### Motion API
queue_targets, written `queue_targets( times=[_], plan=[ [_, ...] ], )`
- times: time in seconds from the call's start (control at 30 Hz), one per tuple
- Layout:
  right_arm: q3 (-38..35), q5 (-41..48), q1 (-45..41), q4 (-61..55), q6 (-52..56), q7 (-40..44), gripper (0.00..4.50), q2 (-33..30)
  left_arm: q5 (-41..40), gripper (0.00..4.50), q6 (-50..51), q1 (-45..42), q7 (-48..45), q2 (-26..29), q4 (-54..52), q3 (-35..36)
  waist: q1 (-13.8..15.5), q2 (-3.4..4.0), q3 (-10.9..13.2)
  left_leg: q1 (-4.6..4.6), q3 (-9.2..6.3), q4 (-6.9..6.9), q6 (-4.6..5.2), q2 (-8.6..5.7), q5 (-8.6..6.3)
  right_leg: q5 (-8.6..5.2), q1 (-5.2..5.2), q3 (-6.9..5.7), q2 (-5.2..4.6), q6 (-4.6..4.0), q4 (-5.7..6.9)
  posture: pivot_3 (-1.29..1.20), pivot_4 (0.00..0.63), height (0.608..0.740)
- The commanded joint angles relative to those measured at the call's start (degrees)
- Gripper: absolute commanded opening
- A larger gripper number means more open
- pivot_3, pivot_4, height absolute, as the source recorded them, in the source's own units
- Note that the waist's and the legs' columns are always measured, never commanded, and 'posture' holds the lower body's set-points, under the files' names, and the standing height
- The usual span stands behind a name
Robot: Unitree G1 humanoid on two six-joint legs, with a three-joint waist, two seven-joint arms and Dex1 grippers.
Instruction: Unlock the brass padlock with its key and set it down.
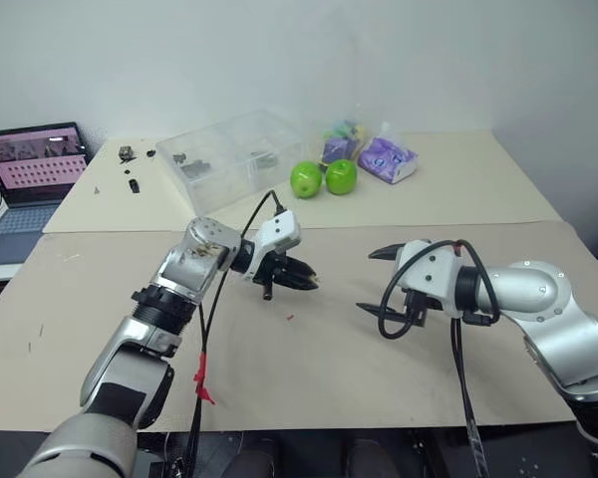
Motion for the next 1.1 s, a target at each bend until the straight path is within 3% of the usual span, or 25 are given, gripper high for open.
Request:
queue_targets(
  times=[0.03,0.2,0.37,0.8,0.9,1.03,1.1],
  plan=[
    [-2.42,1.05,0.01,-2.42,-1.42,-0.31,4.5,0.72,-3.68,0.81,5.15,-1.43,-1.61,-0.03,-3.61,1.16,-0.01,0.0,0.0,0.0,0.0,0.01,0.0,0.0,0.0,0.0,0.0,0.0,0.0,0.0,-0.01,0.0,0.15,0.74],
    [-1.28,-7.68,3.56,0.26,-19.07,-1.69,4.5,-0.5,-9.63,0.81,15.01,-2.8,-7.7,1.87,-7.55,0.39,0.0,0.0,0.0,-0.02,0.0,0.01,0.0,-0.05,0.0,-0.01,-0.01,-0.01,-0.01,0.02,-0.01,0.0,0.15,0.74],
    [-1.25,-15.32,6.34,2.79,-36.78,-4.17,4.5,-0.76,-11.78,0.81,16.82,-5.29,-11.99,3.34,-6.21,-0.87,-0.05,0.0,0.0,0.06,0.02,0.02,-0.02,-0.01,0.01,-0.02,0.01,0.0,0.06,0.02,0.04,0.0,0.15,0.74],
    [-1.67,-15.96,8.31,4.32,-43.54,-4.29,4.5,1.39,-12.31,0.81,9.32,-10.73,-16.27,3.44,2.06,-6.79,-0.03,-0.03,0.02,0.09,0.06,-0.02,-0.09,-0.01,0.05,-0.01,0.02,0.06,0.08,0.02,0.01,0.0,0.15,0.74],
    [-1.32,-16.9,8.04,4.61,-43.23,-4.77,3.75,2.52,-11.72,0.81,10.17,-11.14,-15.96,1.42,1.45,-5.96,-0.03,-0.04,0.02,0.08,0.07,-0.01,-0.08,-0.02,0.05,-0.02,0.03,0.06,0.07,0.02,0.01,0.0,0.15,0.74],
    [-1.48,-18.57,7.36,4.54,-42.33,-5.47,2.39,4.15,-11.71,0.81,10.94,-11.54,-15.95,0.11,0.82,-5.67,-0.08,-0.03,0.02,0.07,0.06,0.0,-0.1,-0.02,0.06,-0.02,0.02,0.06,0.08,0.02,0.02,0.0,0.15,0.74],
    [-1.76,-18.89,7.2,4.52,-42.08,-5.73,2.39,4.69,-11.38,0.81,10.68,-11.56,-15.79,-0.32,1.01,-5.79,-0.29,-0.03,0.02,0.09,0.08,0.0,-0.11,-0.01,0.07,-0.01,0.02,0.08,0.09,0.02,0.03,0.0,0.15,0.74]
  ],
)
